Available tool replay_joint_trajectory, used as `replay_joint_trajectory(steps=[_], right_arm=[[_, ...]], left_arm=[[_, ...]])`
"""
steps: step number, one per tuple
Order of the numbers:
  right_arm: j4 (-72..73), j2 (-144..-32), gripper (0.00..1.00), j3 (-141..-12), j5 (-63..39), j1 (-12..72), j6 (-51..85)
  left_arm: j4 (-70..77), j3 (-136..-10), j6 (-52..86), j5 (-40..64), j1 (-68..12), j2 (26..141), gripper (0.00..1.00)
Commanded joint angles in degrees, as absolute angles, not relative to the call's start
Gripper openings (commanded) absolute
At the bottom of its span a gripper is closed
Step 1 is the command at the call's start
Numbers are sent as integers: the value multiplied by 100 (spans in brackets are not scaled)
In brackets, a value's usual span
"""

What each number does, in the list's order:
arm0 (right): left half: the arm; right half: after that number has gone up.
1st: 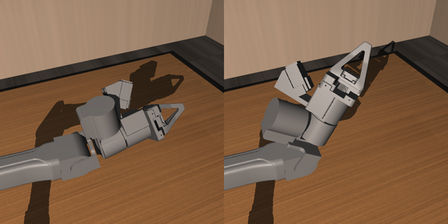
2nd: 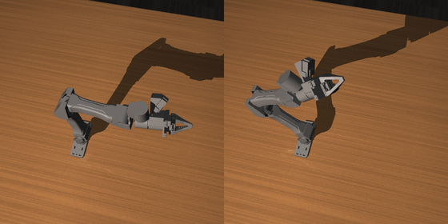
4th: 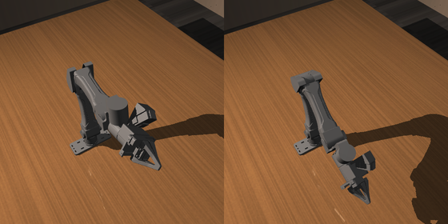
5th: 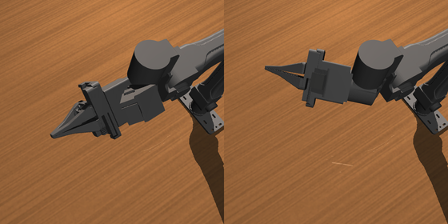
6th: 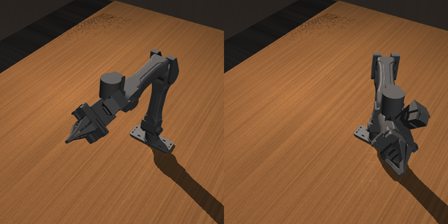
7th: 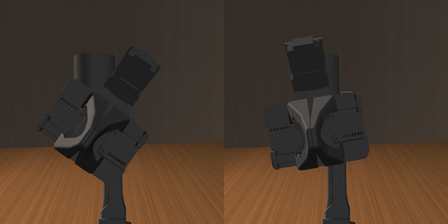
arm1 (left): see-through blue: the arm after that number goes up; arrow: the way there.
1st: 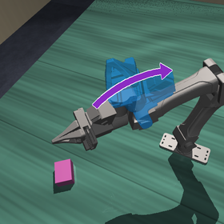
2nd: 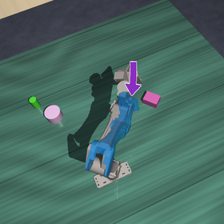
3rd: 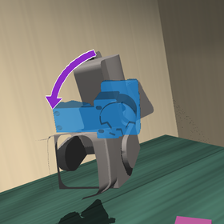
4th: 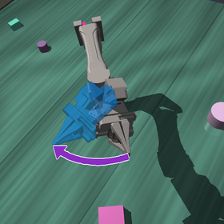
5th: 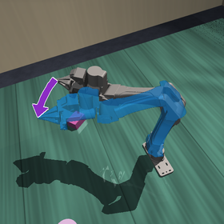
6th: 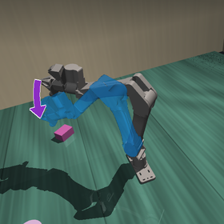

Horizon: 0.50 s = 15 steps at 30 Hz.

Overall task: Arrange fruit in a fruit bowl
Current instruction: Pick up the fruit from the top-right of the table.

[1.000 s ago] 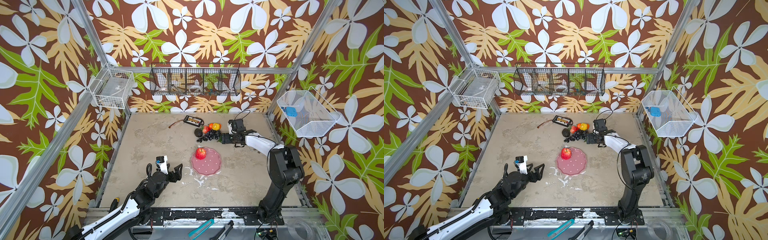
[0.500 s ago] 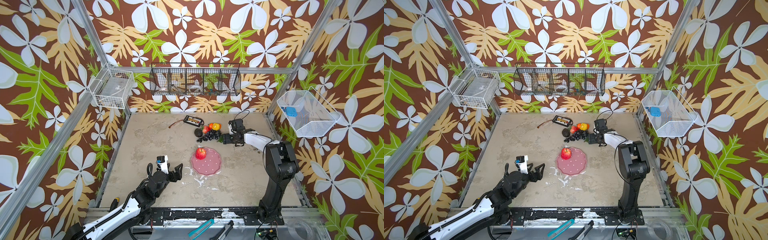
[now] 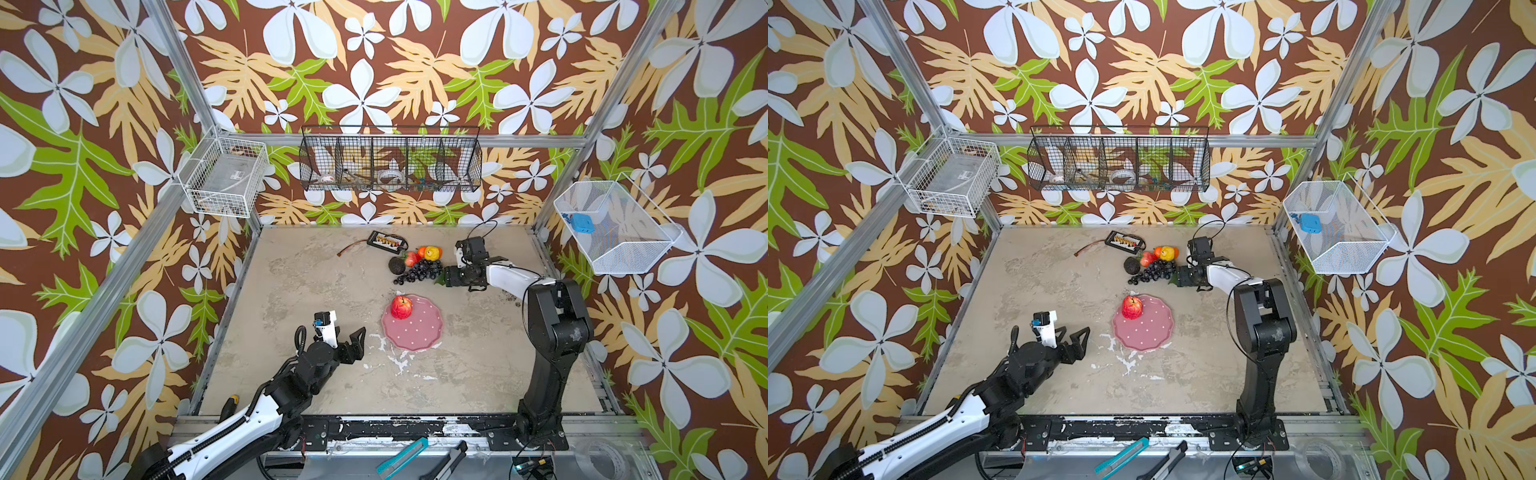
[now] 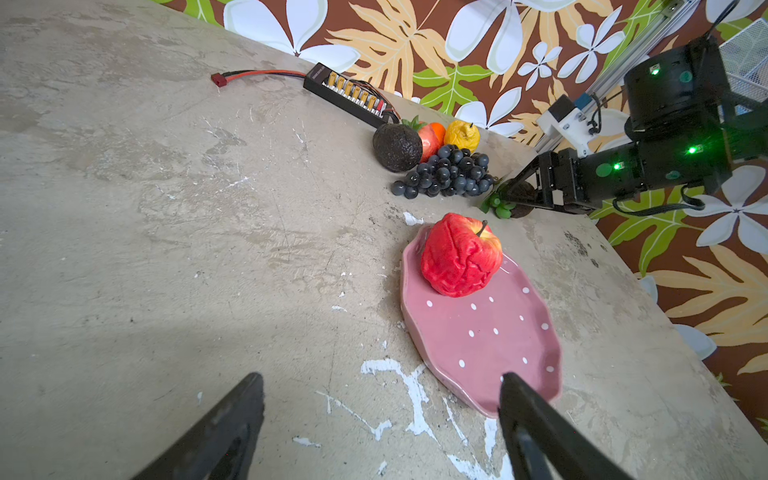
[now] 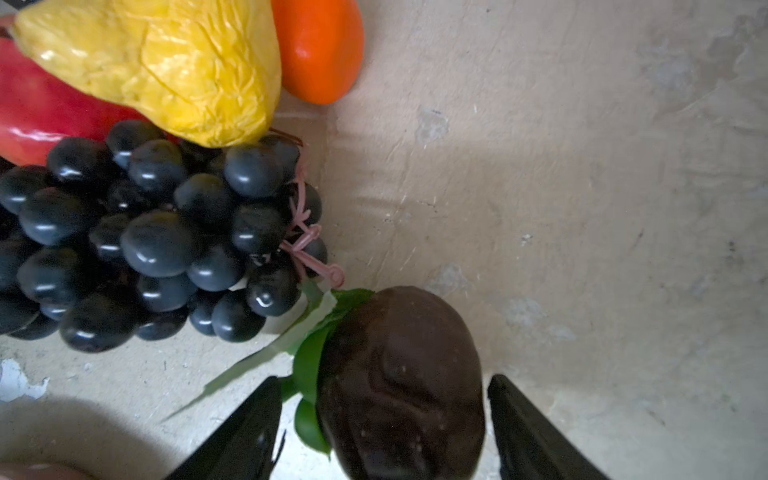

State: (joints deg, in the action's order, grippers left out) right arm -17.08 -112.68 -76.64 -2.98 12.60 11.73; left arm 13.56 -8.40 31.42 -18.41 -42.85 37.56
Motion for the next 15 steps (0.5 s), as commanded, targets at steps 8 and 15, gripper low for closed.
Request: replay_joint_trajectory(steps=[8,15], right_arm=[[-1625,-11423,72,-7736,-272,1263,1134],[-1626,-11473,69,-7770,-248,1261,1134]], left_arm=[[1618,-782,3155,-1898,-4280,3659,89],[1618,-740,3189,-1977,-4275,3571,89]])
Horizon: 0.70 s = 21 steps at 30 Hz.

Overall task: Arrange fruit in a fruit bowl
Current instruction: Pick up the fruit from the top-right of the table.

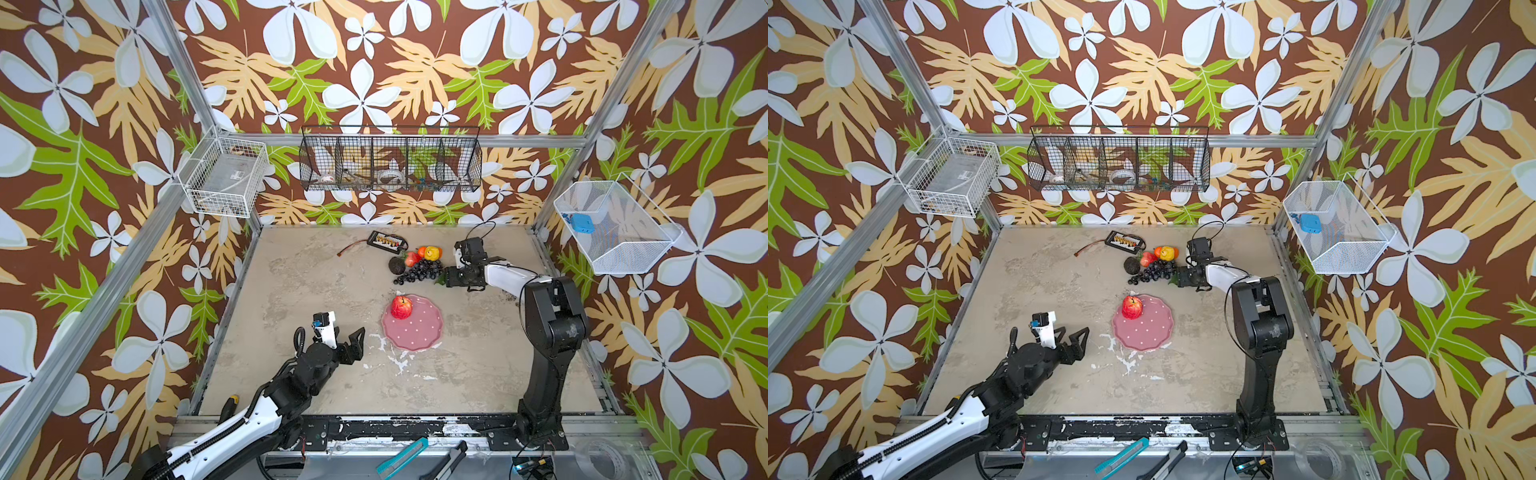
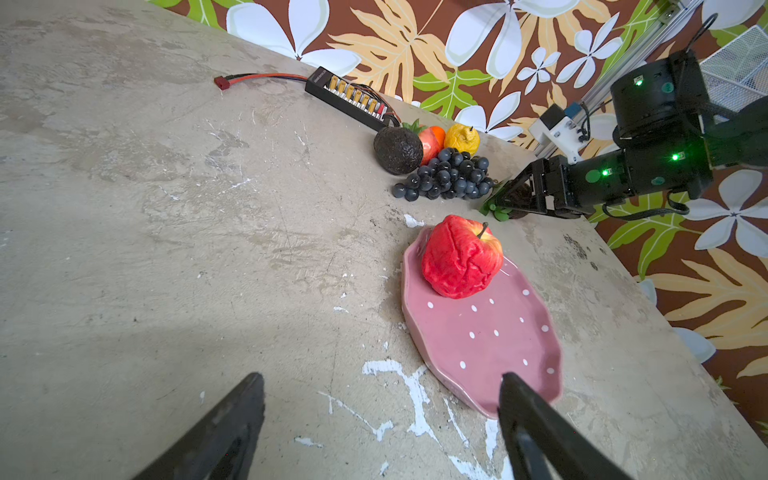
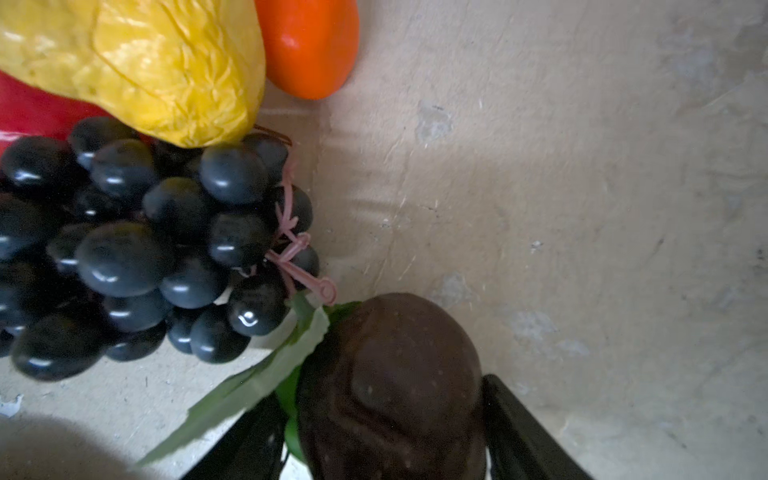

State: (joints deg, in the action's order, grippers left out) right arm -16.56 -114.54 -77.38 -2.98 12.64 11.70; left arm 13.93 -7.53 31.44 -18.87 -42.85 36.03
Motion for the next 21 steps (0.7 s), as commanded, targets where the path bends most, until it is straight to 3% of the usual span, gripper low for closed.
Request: replay_joint_trajectory(steps=[1,21], right_arm=[[-1635,-11463,68,-7757,-238,1261,1134],[-1496,-10306,63,-6819,-623,1265,1552]], left_arm=[[1625,-730,3188,-1986,-4280,3556,89],[1781,-782,3160,-1771,-4278,3849,89]])
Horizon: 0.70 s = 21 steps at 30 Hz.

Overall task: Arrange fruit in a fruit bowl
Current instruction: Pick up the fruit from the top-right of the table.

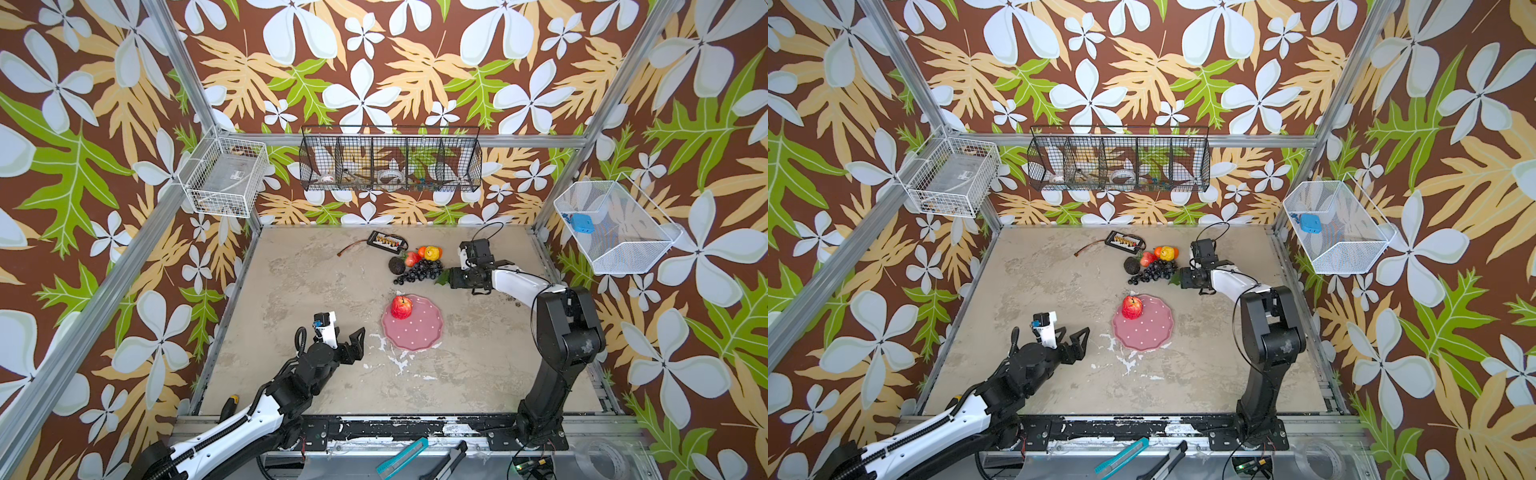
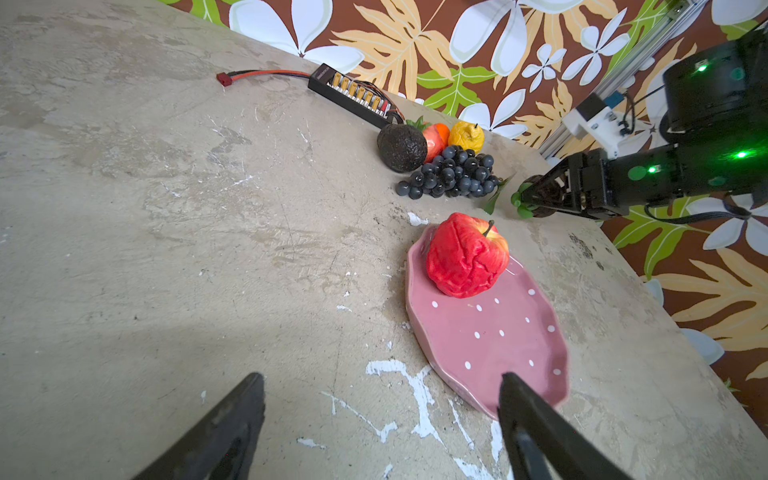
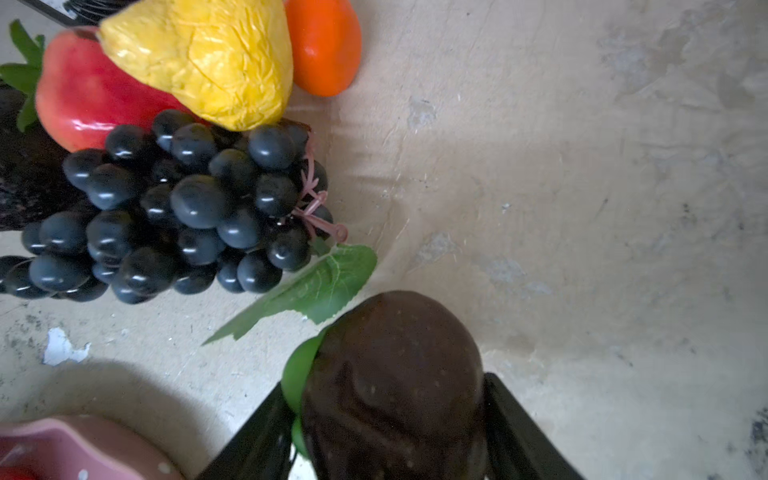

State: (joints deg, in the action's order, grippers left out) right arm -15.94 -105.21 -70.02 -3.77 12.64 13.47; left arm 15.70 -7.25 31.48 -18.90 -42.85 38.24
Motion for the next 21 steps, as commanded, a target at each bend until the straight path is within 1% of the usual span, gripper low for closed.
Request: replay_joint_trajectory(steps=[1,5,9,16,21], right_arm=[[-1440,-10161,62,-6644,-772,1265,1592],[-1259,-9577,61,-5983,-1241,1286,1769],[-1231,-8984,61,-5482,-1477,1495,1901],[-1277,-8077,62,-4957,-1564,2303,2269],[-1238,-7706,61,-4803,-1558,2884,2569]], left_arm=[[1807,-782,3155,-1699,-4280,3867,89],[1961,-865,3329,-1303,-4280,4058,88],[2077,-1270,3494,-534,-4280,4486,87],[2381,-2016,3479,471,-4323,5551,80],[2540,-2343,3405,756,-4342,6111,75]])
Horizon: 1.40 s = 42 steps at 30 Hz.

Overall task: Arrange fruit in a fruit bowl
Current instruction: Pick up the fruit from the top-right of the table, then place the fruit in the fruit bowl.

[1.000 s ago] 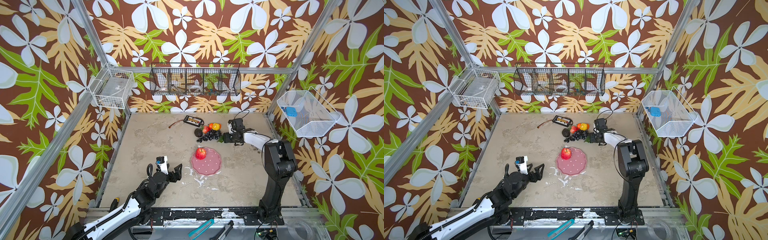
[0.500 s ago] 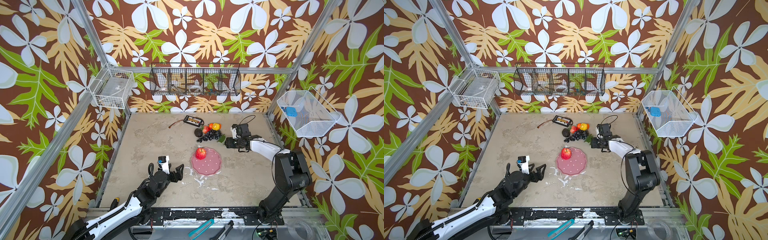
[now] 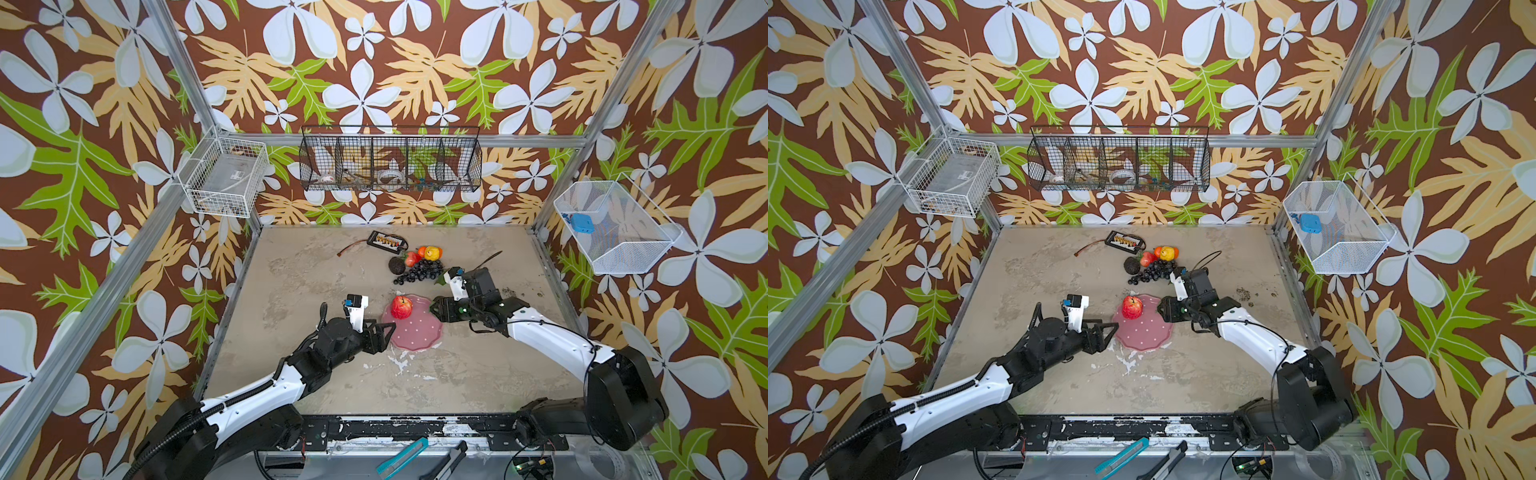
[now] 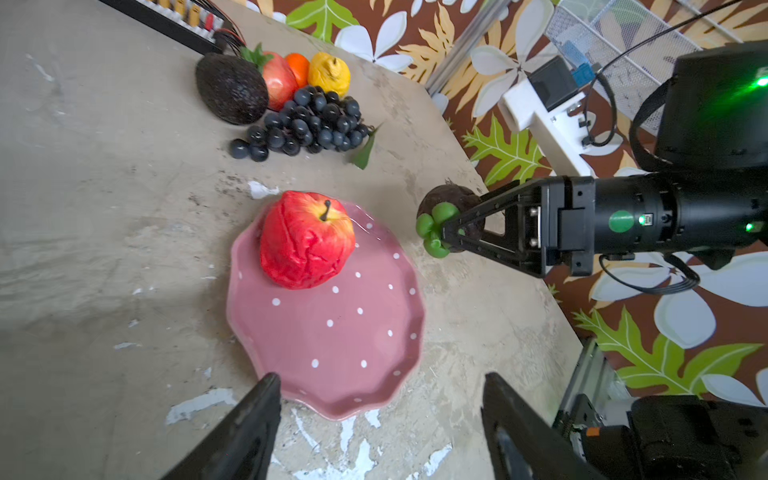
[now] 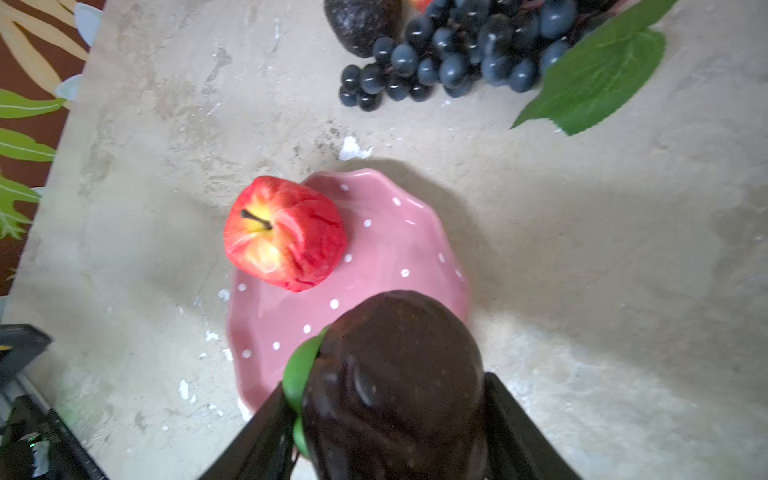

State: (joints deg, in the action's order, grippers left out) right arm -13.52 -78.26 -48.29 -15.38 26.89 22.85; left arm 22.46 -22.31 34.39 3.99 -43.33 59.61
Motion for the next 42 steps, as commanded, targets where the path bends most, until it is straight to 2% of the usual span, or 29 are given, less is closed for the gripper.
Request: replay_joint_trajectory(steps=[1,9,20,33,42], right_arm=[[-1235,-7668,61,-4791,-1540,2973,2606],[-1073,-7664,61,-4765,-1459,3536,2837],[-1015,-7620,61,-4783,-1467,3783,2903],[-987,-7760,61,-4860,-1397,3986,2935],[-974,-7805,61,-4898,-1362,4170,2982]], left_arm=[[2599,-2367,3439,807,-4350,6187,75],[2838,-2548,3576,882,-4586,6678,65],[2914,-2571,3756,738,-4662,6922,49],[2936,-2602,3768,738,-4702,7059,43],[2943,-2578,3761,686,-4702,7093,32]])
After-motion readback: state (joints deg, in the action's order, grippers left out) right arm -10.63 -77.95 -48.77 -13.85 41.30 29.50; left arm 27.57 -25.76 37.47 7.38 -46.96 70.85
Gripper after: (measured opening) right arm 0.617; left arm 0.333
